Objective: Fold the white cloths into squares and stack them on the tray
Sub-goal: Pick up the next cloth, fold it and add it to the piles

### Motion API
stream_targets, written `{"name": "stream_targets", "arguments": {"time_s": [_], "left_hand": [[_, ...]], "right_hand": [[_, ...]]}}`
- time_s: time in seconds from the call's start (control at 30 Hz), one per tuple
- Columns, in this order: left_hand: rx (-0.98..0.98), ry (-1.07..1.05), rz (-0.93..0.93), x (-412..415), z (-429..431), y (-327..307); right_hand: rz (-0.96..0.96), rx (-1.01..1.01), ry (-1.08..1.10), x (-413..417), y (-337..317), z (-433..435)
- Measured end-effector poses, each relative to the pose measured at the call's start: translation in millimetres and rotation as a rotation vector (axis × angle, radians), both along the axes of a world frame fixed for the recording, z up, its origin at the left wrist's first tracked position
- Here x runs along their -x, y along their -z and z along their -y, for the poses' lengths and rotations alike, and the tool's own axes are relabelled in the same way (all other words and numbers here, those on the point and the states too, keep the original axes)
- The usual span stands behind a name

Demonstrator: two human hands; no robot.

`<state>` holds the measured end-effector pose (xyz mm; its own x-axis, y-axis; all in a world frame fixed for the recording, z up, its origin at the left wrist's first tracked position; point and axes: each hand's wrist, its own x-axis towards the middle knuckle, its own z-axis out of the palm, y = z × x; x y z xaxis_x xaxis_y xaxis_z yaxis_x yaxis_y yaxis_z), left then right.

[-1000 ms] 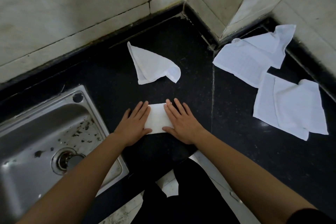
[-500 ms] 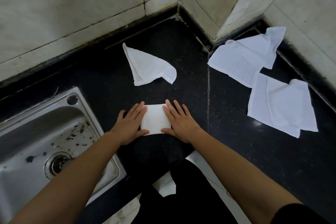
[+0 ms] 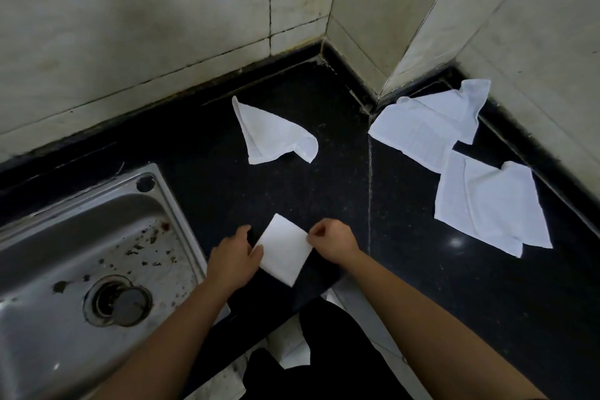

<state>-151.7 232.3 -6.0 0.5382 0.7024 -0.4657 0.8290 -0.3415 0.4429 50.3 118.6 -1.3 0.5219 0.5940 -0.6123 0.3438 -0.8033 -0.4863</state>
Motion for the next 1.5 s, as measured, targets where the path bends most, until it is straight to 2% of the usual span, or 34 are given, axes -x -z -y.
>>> {"name": "stream_targets", "arguments": {"time_s": [0.1,0.2,0.3,0.43,0.5,0.57,0.7,0.77,0.97,1.17,1.3,1.4,1.5], "left_hand": [[0.057,0.024,-0.031,8,4,-3],[0.068,0.044,-0.054,7,1,-5],[0.061,0.090,-0.108,3,-1,-10],[-0.069,0.196,-0.139,-12,-2,-21],[-0.145,0.291,-0.077,-26,-3,-28],[-0.131,0.422,-0.061,-42,-6,-37],[-0.112,0.690,-0.201,-68,-17,-47],[-0.127,0.746,-0.205,-71,-21,-54],[-0.158,0.588,0.118,-56,-20,-74],[-0.216,0.516,0.203,-32,-13,-102],[-0.013,0.252,0.316,-5,-20,-119],[0.180,0.103,0.423,13,-28,-132],[0.522,-0.096,0.581,30,-25,-147]], "right_hand": [[-0.038,-0.040,0.023,-2,-1,3],[-0.065,-0.012,-0.055,-1,-5,5],[0.015,0.032,-0.154,6,-8,7],[0.063,-0.054,-0.106,14,-12,11],[0.066,-0.109,-0.132,14,-16,13],[0.068,-0.167,-0.189,12,-22,18],[0.072,-0.227,-0.282,0,-35,29],[0.085,-0.213,-0.300,-7,-43,36],[0.150,-0.199,-0.302,-13,-55,42],[0.110,-0.324,-0.469,6,-72,12],[0.046,-0.335,-0.453,7,-91,4],[-0.118,-0.390,-0.341,10,-106,0],[-0.320,-0.450,-0.163,17,-123,2]]}}
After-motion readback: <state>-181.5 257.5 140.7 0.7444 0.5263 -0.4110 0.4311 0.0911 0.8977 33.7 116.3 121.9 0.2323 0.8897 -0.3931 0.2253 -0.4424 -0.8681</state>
